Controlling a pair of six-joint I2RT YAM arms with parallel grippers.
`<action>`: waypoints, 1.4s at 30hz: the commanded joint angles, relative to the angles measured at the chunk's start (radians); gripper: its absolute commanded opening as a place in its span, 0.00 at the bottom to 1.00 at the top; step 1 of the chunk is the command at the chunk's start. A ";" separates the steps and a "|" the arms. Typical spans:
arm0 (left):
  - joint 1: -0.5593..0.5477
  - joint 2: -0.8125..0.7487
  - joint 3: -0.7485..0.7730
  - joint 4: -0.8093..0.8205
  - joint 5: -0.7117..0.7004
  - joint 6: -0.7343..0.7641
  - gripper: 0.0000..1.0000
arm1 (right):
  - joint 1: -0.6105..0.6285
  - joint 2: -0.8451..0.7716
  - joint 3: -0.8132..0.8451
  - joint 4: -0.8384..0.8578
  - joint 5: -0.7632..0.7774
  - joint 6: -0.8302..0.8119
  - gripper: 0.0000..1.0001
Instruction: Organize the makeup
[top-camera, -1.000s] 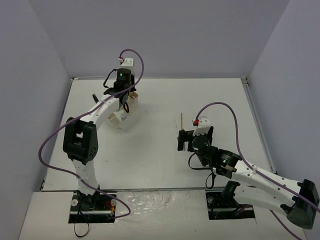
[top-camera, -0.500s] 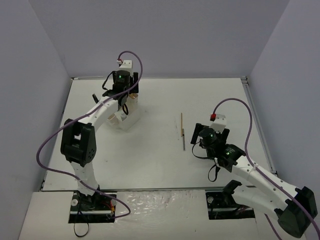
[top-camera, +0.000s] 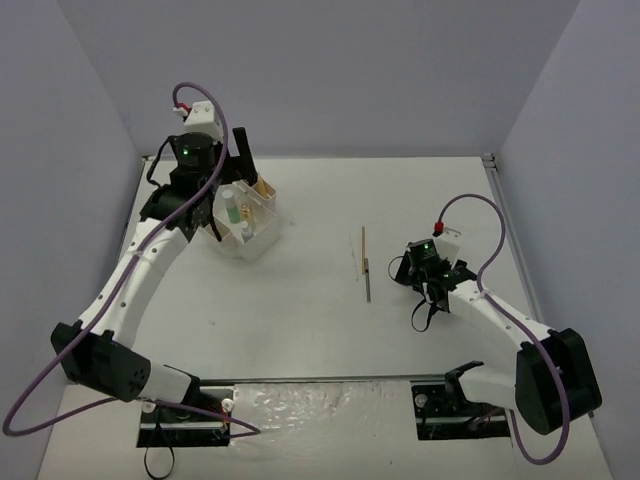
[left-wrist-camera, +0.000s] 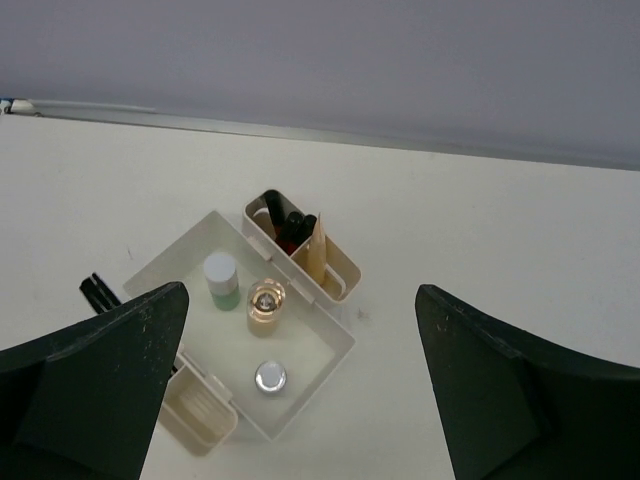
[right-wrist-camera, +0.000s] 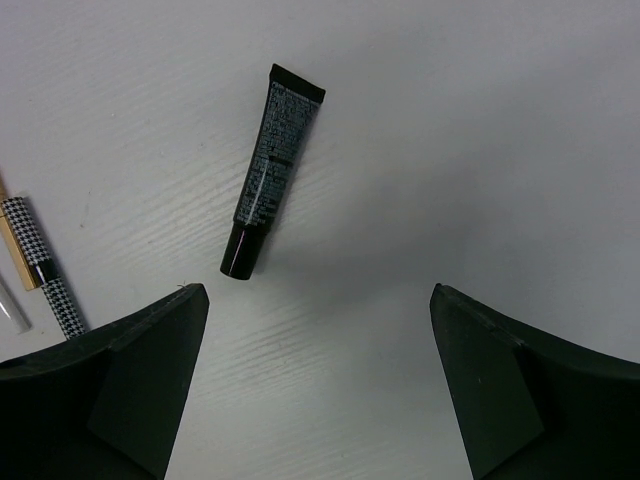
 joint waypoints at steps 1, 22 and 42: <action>0.006 -0.137 0.019 -0.231 0.059 -0.086 0.97 | -0.014 0.081 0.047 0.106 -0.030 0.014 0.88; 0.005 -0.478 -0.313 -0.439 0.357 -0.174 0.97 | -0.021 0.281 0.042 0.237 0.015 0.035 0.18; -0.219 -0.269 -0.124 -0.344 0.436 -0.336 0.97 | 0.559 -0.181 0.031 0.614 -0.126 -0.456 0.00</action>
